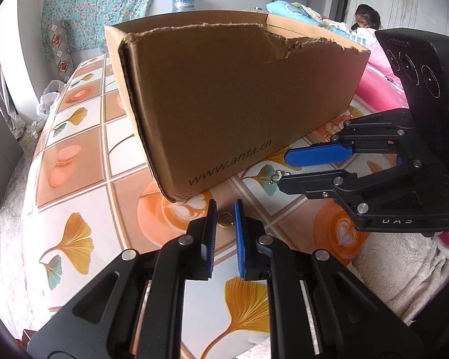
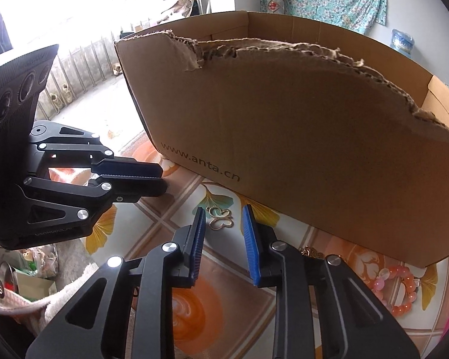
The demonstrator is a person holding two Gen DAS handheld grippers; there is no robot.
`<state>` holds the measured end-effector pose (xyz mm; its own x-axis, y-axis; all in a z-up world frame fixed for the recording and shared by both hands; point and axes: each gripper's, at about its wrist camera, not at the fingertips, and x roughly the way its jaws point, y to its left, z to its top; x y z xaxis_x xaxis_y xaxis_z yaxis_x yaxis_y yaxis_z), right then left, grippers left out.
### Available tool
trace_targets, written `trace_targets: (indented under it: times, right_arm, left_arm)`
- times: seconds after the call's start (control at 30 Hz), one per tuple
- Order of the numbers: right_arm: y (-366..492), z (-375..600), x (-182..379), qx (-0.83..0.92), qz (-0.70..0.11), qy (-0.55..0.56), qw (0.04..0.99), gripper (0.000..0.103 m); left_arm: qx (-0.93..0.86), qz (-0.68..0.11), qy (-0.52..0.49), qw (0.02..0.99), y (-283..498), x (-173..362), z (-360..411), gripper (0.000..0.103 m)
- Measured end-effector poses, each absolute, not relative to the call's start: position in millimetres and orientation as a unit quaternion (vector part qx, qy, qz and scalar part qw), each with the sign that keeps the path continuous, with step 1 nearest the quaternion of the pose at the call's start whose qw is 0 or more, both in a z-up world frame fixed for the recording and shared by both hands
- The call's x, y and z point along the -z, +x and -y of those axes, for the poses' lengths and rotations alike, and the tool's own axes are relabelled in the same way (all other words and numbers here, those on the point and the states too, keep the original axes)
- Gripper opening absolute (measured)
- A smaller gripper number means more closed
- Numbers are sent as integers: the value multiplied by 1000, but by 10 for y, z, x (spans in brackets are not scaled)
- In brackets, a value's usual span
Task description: Organize jewelry
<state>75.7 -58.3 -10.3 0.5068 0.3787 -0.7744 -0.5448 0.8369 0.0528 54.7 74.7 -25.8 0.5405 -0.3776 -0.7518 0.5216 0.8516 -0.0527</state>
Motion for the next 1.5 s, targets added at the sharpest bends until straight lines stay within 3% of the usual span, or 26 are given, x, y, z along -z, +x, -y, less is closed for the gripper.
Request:
trace_targets:
  times: [0.07, 0.23, 0.77, 1.0, 1.5]
  right_arm:
    - [758, 562, 81, -274, -423, -101, 858, 13]
    - [739, 557, 82, -278, -428, -95, 854, 5]
    - [762, 661, 12, -264, -438, -77, 856, 5]
    - [811, 538, 43, -242, -440, -65, 862, 21]
    - [713, 425, 36, -252, -431, -95, 861, 16]
  left_arm:
    - [257, -404, 91, 873, 549, 260, -747, 11]
    - [257, -403, 90, 874, 540, 258, -742, 11]
    - [257, -402, 88, 875, 558, 257, -743, 11]
    - [256, -403, 86, 874, 570, 256, -741, 11]
    - [257, -403, 79, 875, 596, 262, -744, 11]
